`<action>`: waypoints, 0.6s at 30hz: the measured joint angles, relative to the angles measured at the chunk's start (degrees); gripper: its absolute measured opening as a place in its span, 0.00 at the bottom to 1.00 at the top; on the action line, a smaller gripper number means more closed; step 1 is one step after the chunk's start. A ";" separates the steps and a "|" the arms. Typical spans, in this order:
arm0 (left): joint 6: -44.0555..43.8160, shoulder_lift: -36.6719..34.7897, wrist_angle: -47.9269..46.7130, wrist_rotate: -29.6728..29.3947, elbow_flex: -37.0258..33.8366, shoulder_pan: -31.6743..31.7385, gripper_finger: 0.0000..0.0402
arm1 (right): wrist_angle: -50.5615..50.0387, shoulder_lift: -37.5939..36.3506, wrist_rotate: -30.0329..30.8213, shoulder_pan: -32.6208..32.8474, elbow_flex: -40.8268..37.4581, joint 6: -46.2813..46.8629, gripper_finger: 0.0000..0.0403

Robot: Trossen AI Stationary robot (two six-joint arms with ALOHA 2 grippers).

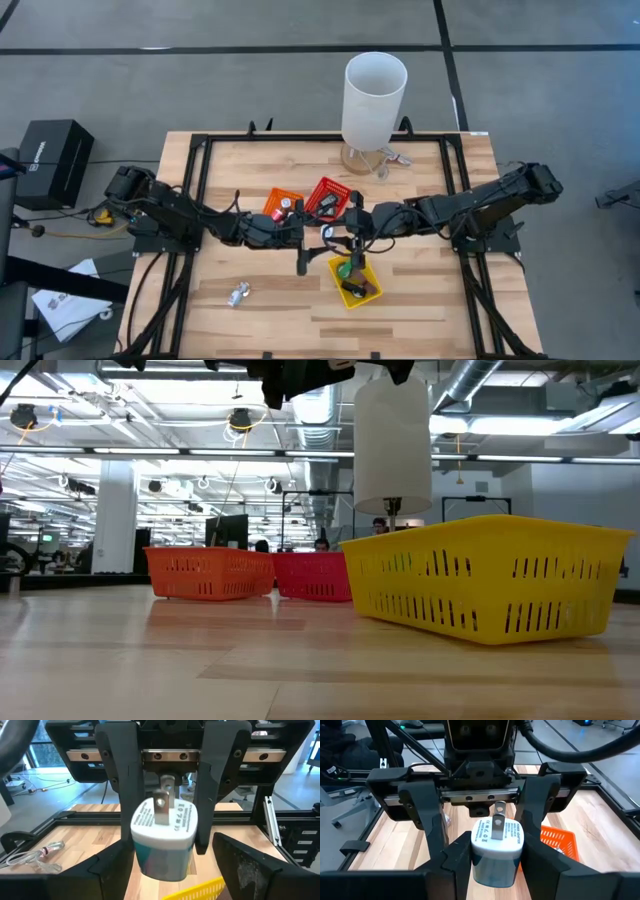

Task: Pick & Place Office items
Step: Put the blue charger adapter into the orange bin

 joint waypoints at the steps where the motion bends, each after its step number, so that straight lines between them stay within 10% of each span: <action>1: 0.00 0.00 0.00 0.02 0.02 0.00 0.64 | 0.23 0.00 0.00 0.00 0.00 0.00 0.34; 18: 0.00 0.07 0.20 -0.20 0.00 0.02 0.39 | 0.49 -0.02 -0.17 0.04 0.00 0.02 0.36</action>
